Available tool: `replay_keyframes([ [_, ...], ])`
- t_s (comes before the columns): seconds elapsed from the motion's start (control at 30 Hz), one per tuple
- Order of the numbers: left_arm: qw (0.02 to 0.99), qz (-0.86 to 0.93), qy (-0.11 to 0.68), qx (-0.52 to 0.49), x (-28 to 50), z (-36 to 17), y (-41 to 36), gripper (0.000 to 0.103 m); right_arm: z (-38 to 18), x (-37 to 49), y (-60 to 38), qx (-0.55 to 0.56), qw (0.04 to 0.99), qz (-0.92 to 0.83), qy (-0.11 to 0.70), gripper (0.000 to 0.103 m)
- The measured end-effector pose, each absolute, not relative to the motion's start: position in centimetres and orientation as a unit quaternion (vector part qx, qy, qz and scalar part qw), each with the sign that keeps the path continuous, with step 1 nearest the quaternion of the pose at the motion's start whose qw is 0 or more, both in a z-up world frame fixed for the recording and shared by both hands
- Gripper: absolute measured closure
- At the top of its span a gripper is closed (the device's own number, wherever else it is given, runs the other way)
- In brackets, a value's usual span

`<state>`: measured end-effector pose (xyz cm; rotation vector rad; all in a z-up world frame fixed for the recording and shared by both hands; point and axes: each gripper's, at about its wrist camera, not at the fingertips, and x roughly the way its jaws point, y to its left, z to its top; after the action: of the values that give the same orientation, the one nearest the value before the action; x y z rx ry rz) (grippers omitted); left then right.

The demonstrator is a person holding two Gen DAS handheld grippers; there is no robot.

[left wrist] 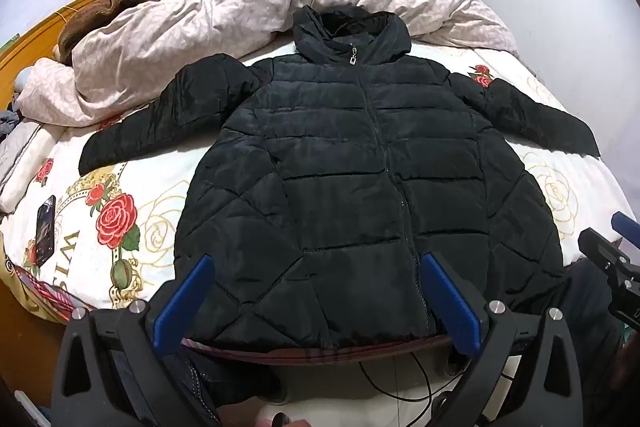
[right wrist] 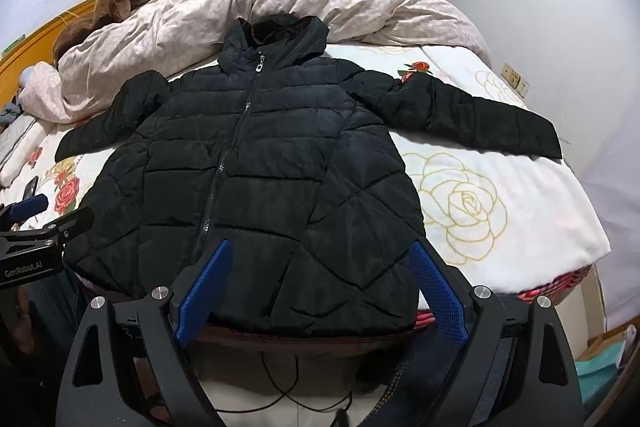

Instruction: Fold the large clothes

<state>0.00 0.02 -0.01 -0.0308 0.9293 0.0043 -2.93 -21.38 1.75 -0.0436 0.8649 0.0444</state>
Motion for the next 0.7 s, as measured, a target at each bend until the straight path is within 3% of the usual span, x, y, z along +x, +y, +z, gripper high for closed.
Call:
replay_keyframes([
  [0.7, 0.893, 0.009, 0.451, -0.007, -0.27, -0.29, -0.02, 0.0, 1.44, -2.83, -21.23, -0.02, 0.907, 0.023, 0.421, 0.013],
])
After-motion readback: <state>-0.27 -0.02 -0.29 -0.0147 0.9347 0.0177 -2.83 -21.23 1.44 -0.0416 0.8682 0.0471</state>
